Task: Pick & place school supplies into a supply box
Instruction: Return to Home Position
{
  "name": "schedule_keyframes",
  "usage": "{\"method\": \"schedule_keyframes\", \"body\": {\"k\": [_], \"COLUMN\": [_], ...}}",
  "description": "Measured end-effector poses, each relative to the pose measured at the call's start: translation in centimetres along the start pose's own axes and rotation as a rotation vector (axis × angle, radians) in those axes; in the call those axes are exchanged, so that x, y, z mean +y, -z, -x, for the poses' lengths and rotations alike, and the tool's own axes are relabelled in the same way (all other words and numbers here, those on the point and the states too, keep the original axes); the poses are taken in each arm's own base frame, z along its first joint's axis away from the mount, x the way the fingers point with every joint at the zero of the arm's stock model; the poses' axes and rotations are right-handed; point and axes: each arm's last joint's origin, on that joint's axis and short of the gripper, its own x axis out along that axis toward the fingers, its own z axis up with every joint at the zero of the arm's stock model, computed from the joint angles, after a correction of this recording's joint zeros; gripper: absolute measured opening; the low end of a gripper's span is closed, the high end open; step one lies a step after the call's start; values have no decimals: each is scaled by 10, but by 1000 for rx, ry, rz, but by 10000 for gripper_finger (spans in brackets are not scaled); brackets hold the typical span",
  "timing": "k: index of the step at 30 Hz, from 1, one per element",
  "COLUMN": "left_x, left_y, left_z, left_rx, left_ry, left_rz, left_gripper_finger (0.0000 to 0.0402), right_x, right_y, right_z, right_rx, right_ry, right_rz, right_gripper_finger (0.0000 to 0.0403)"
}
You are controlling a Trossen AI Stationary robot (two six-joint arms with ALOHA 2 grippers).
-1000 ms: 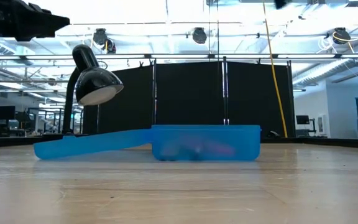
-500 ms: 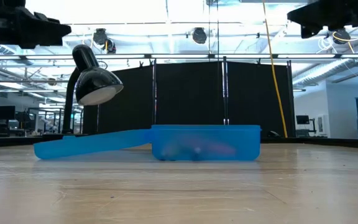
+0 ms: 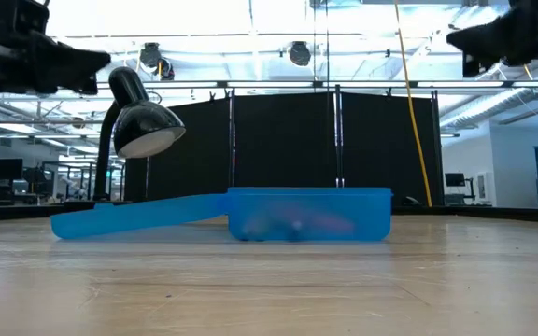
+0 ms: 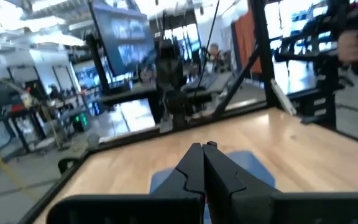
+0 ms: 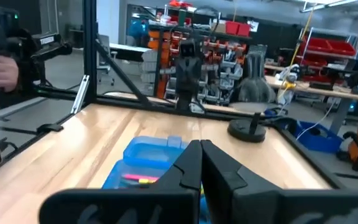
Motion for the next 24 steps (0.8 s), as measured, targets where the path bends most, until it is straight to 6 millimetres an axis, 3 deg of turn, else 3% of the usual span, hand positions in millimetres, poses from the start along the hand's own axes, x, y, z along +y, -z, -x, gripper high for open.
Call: {"method": "schedule_keyframes", "body": {"k": [6,15,19,24], "left_x": [-3,-9,-11,-12], "left_y": [-2,3,6,7], "left_z": [3,7,8,7], "left_rx": [-19,45,80,96], "left_ry": [-12,-14,-13,-6], "left_rz": [-7,-4,-1,-8], "left_gripper_finger": [0,0,0,0], "right_x": [3,4,5,5], "right_y": [28,28,38,39], "right_z": [1,0,-3,-5], "right_rx": [-3,-11,-14,-98], "right_ry": [2,-3,-1,14], "right_rz": [-18,-27,-31,-41], "right_gripper_finger": [0,0,0,0]}}
